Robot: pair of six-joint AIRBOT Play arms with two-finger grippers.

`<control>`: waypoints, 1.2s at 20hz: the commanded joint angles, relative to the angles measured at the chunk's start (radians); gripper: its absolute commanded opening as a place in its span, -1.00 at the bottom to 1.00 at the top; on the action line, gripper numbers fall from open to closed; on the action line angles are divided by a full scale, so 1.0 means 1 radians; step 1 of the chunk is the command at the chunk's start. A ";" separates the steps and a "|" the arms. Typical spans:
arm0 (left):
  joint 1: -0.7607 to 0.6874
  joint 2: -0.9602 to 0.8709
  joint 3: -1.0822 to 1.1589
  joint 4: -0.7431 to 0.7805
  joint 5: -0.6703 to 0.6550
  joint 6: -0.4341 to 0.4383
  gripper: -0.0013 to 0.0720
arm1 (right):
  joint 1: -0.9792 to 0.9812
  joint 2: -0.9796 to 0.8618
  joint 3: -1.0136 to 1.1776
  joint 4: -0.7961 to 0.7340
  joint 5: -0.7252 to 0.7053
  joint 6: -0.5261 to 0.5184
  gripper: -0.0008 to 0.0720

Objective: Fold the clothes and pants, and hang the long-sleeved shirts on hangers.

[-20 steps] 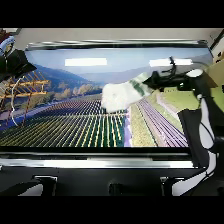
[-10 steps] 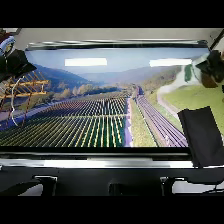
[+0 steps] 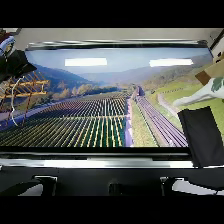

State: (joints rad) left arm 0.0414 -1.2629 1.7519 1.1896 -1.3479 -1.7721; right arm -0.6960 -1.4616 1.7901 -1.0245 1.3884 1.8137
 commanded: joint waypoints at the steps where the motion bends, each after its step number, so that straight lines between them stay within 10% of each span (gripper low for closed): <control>1: 0.000 0.000 0.000 0.000 -0.010 0.000 -0.92 | -0.018 0.023 0.001 -0.172 0.115 0.042 -0.89; 12: 0.001 0.000 0.000 0.000 -0.070 0.000 -0.92 | -0.017 0.025 -0.088 -0.583 0.436 0.004 -0.89; 24: 0.001 0.000 0.000 0.000 -0.070 0.000 -0.92 | -0.018 0.025 -0.604 -0.887 0.309 0.020 -0.89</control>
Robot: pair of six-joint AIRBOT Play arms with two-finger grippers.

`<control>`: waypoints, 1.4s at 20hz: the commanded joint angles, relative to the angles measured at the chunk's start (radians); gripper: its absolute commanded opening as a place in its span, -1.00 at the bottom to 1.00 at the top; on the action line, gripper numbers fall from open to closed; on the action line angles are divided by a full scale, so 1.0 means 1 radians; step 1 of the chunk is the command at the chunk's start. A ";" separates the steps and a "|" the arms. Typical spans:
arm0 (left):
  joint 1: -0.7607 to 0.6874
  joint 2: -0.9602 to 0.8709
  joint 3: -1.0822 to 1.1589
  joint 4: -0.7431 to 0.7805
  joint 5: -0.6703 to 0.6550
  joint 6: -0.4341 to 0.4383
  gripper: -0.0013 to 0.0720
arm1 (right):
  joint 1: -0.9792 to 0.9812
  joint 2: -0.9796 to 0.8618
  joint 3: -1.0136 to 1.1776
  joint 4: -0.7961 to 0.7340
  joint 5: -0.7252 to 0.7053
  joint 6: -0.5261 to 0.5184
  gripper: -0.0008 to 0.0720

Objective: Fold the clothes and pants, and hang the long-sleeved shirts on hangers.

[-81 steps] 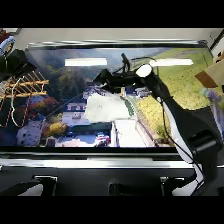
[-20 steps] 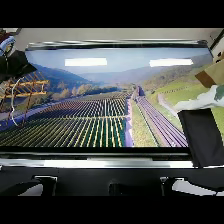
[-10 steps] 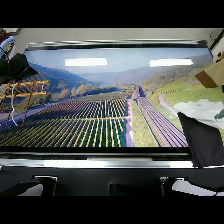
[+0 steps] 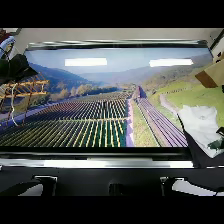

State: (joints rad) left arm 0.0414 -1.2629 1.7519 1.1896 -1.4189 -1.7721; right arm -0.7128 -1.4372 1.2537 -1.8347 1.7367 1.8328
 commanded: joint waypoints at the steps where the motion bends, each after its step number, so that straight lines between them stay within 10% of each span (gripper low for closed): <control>1: 0.001 0.000 0.000 0.000 0.001 0.000 -0.92 | -0.001 0.001 -0.069 -0.086 -0.055 0.001 -0.89; 11: 0.000 0.000 0.000 0.000 0.001 0.000 -0.92 | -0.001 0.001 -0.069 -0.141 -0.030 0.008 -0.82; 14: 0.001 0.000 0.000 0.001 0.001 0.002 -0.92 | 0.000 0.002 -0.069 -0.163 0.005 0.008 0.22; 18: 0.001 -0.010 -0.027 0.008 -0.005 0.045 -0.92 | 0.000 0.095 -0.027 -0.111 -0.101 -0.006 0.17; 24: -0.004 -0.012 -0.339 0.304 0.003 0.045 -0.92 | 0.145 0.186 0.085 0.625 -0.483 -0.243 -0.45; 28: -0.004 -0.012 -0.565 0.348 0.051 0.064 -0.92 | 0.489 0.143 0.085 0.614 -0.483 -0.278 -0.88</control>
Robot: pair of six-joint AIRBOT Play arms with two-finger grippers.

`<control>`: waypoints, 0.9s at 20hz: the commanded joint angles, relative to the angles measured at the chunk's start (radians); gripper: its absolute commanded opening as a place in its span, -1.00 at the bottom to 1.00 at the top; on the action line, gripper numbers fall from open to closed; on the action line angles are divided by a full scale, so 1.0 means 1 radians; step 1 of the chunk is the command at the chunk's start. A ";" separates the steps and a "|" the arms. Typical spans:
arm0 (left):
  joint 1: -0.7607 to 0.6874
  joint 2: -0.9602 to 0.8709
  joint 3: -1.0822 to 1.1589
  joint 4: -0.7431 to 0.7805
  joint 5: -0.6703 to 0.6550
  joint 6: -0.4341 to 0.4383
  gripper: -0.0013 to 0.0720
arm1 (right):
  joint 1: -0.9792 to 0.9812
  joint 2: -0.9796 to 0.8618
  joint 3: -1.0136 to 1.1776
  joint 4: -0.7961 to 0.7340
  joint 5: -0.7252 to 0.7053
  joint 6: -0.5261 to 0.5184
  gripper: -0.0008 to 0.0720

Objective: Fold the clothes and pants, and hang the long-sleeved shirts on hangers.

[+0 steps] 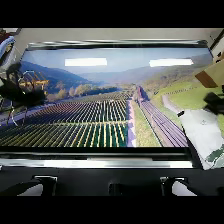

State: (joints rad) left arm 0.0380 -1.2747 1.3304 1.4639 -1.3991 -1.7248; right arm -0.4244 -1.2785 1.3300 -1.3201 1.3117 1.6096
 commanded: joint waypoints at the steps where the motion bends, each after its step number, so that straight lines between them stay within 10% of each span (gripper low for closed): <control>1: -0.002 0.000 -0.174 0.074 0.046 0.017 -0.92 | 0.270 -0.027 0.008 0.076 -0.059 -0.055 -0.88; 18: -0.002 -0.002 -0.201 0.074 0.060 -0.003 -0.91 | 0.452 -0.049 0.009 0.007 0.073 -0.058 -0.88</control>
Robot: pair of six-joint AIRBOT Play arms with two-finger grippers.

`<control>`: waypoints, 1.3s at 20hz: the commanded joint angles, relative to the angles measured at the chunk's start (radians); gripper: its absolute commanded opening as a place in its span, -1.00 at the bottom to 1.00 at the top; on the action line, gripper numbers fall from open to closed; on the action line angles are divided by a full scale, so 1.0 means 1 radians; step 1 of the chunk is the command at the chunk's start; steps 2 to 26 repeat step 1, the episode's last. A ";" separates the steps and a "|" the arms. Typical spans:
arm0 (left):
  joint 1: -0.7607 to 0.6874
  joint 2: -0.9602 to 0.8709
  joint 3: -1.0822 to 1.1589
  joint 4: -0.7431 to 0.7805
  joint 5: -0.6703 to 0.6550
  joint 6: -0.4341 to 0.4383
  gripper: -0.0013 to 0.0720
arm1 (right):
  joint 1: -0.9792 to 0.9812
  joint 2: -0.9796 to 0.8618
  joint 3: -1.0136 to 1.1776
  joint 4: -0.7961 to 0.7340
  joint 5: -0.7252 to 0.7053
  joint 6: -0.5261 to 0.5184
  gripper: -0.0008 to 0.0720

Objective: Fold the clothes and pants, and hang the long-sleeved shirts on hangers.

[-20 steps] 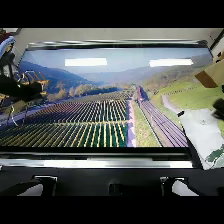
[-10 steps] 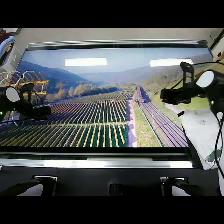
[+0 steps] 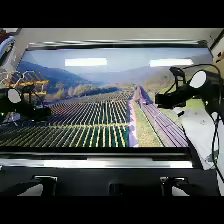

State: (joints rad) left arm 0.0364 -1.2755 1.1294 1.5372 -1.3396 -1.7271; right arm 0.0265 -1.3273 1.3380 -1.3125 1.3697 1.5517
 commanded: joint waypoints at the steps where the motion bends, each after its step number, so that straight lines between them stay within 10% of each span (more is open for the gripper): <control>1: 0.000 -0.001 0.000 0.000 0.001 -0.001 -0.91 | 0.002 0.000 0.001 0.000 0.015 0.000 -0.88; 26: 0.000 -0.001 0.000 0.000 0.001 -0.001 -0.91 | 0.002 0.000 0.001 0.000 0.015 0.000 -0.88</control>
